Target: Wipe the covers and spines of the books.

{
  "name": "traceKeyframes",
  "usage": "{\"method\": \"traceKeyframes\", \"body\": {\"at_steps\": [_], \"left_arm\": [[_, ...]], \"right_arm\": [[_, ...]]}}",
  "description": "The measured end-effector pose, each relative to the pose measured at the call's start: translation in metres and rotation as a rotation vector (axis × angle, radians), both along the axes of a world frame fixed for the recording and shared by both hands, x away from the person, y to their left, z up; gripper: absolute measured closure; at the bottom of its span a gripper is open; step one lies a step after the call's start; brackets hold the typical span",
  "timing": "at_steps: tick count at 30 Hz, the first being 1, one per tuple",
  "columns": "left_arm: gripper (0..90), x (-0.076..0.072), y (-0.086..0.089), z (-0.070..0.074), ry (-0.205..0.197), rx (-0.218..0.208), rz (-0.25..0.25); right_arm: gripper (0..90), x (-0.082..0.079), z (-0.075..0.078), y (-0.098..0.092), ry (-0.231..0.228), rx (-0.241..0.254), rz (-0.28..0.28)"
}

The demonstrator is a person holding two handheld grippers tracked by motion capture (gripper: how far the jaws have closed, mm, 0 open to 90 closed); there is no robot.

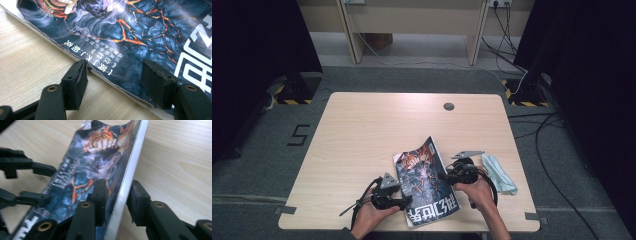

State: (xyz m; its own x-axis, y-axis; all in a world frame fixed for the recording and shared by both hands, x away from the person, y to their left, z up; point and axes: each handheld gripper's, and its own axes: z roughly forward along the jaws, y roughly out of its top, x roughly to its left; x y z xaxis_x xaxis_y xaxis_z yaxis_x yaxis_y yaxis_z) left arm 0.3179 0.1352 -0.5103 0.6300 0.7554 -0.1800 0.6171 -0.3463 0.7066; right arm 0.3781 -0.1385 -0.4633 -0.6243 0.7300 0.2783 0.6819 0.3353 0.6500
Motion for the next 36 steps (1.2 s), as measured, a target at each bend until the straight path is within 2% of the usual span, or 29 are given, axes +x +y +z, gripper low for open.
{"method": "traceKeyframes", "body": {"at_steps": [2,7,8,11,12,17,22,24,29,30,31,32,35,36], "left_arm": [[37.1,0.001,0.0,0.0,0.005,-0.001,-0.002],[37.2,0.002,0.001,0.002,0.024,0.0,-0.016],[37.6,0.003,0.004,0.004,0.035,-0.008,-0.024],[36.4,0.006,0.009,0.009,0.019,-0.019,-0.011],[36.1,0.01,0.015,0.014,-0.014,-0.048,0.02],[32.4,0.018,0.023,0.019,-0.053,-0.055,0.047],[29.1,0.03,0.028,0.025,-0.09,-0.068,0.06],[26.7,0.037,0.029,0.029,-0.103,-0.082,0.048],[21.9,0.046,0.032,0.03,-0.095,-0.098,0.035],[21.0,0.05,0.035,0.03,-0.095,-0.104,0.026],[20.2,0.05,0.035,0.03,-0.095,-0.104,0.026],[19.5,0.054,0.039,0.03,-0.103,-0.126,0.024],[18.2,0.057,0.04,0.029,-0.101,-0.135,0.018],[18.2,0.058,0.039,0.028,-0.107,-0.149,-0.002]], "right_arm": [[74.5,0.0,-0.001,-0.002,-0.022,-0.022,0.013],[75.9,0.0,-0.002,-0.003,-0.043,-0.028,0.02],[76.3,0.001,-0.002,-0.004,-0.058,-0.029,0.039],[77.3,0.0,0.0,-0.004,-0.067,-0.032,0.06],[77.7,0.0,0.0,-0.004,-0.071,-0.032,0.07],[79.4,0.0,0.002,-0.004,-0.079,-0.019,0.093],[80.1,-0.002,0.006,-0.004,-0.09,-0.035,0.129],[80.4,-0.003,0.007,-0.005,-0.092,-0.031,0.146],[81.2,-0.007,0.008,-0.006,-0.101,-0.015,0.164],[81.3,-0.009,0.009,-0.006,-0.113,-0.019,0.187],[81.3,-0.009,0.009,-0.006,-0.113,-0.019,0.187],[81.5,-0.012,0.011,-0.005,-0.121,-0.025,0.213],[82.0,-0.015,0.013,-0.004,-0.125,-0.027,0.229],[82.2,-0.018,0.014,-0.003,-0.129,-0.026,0.241]]}}
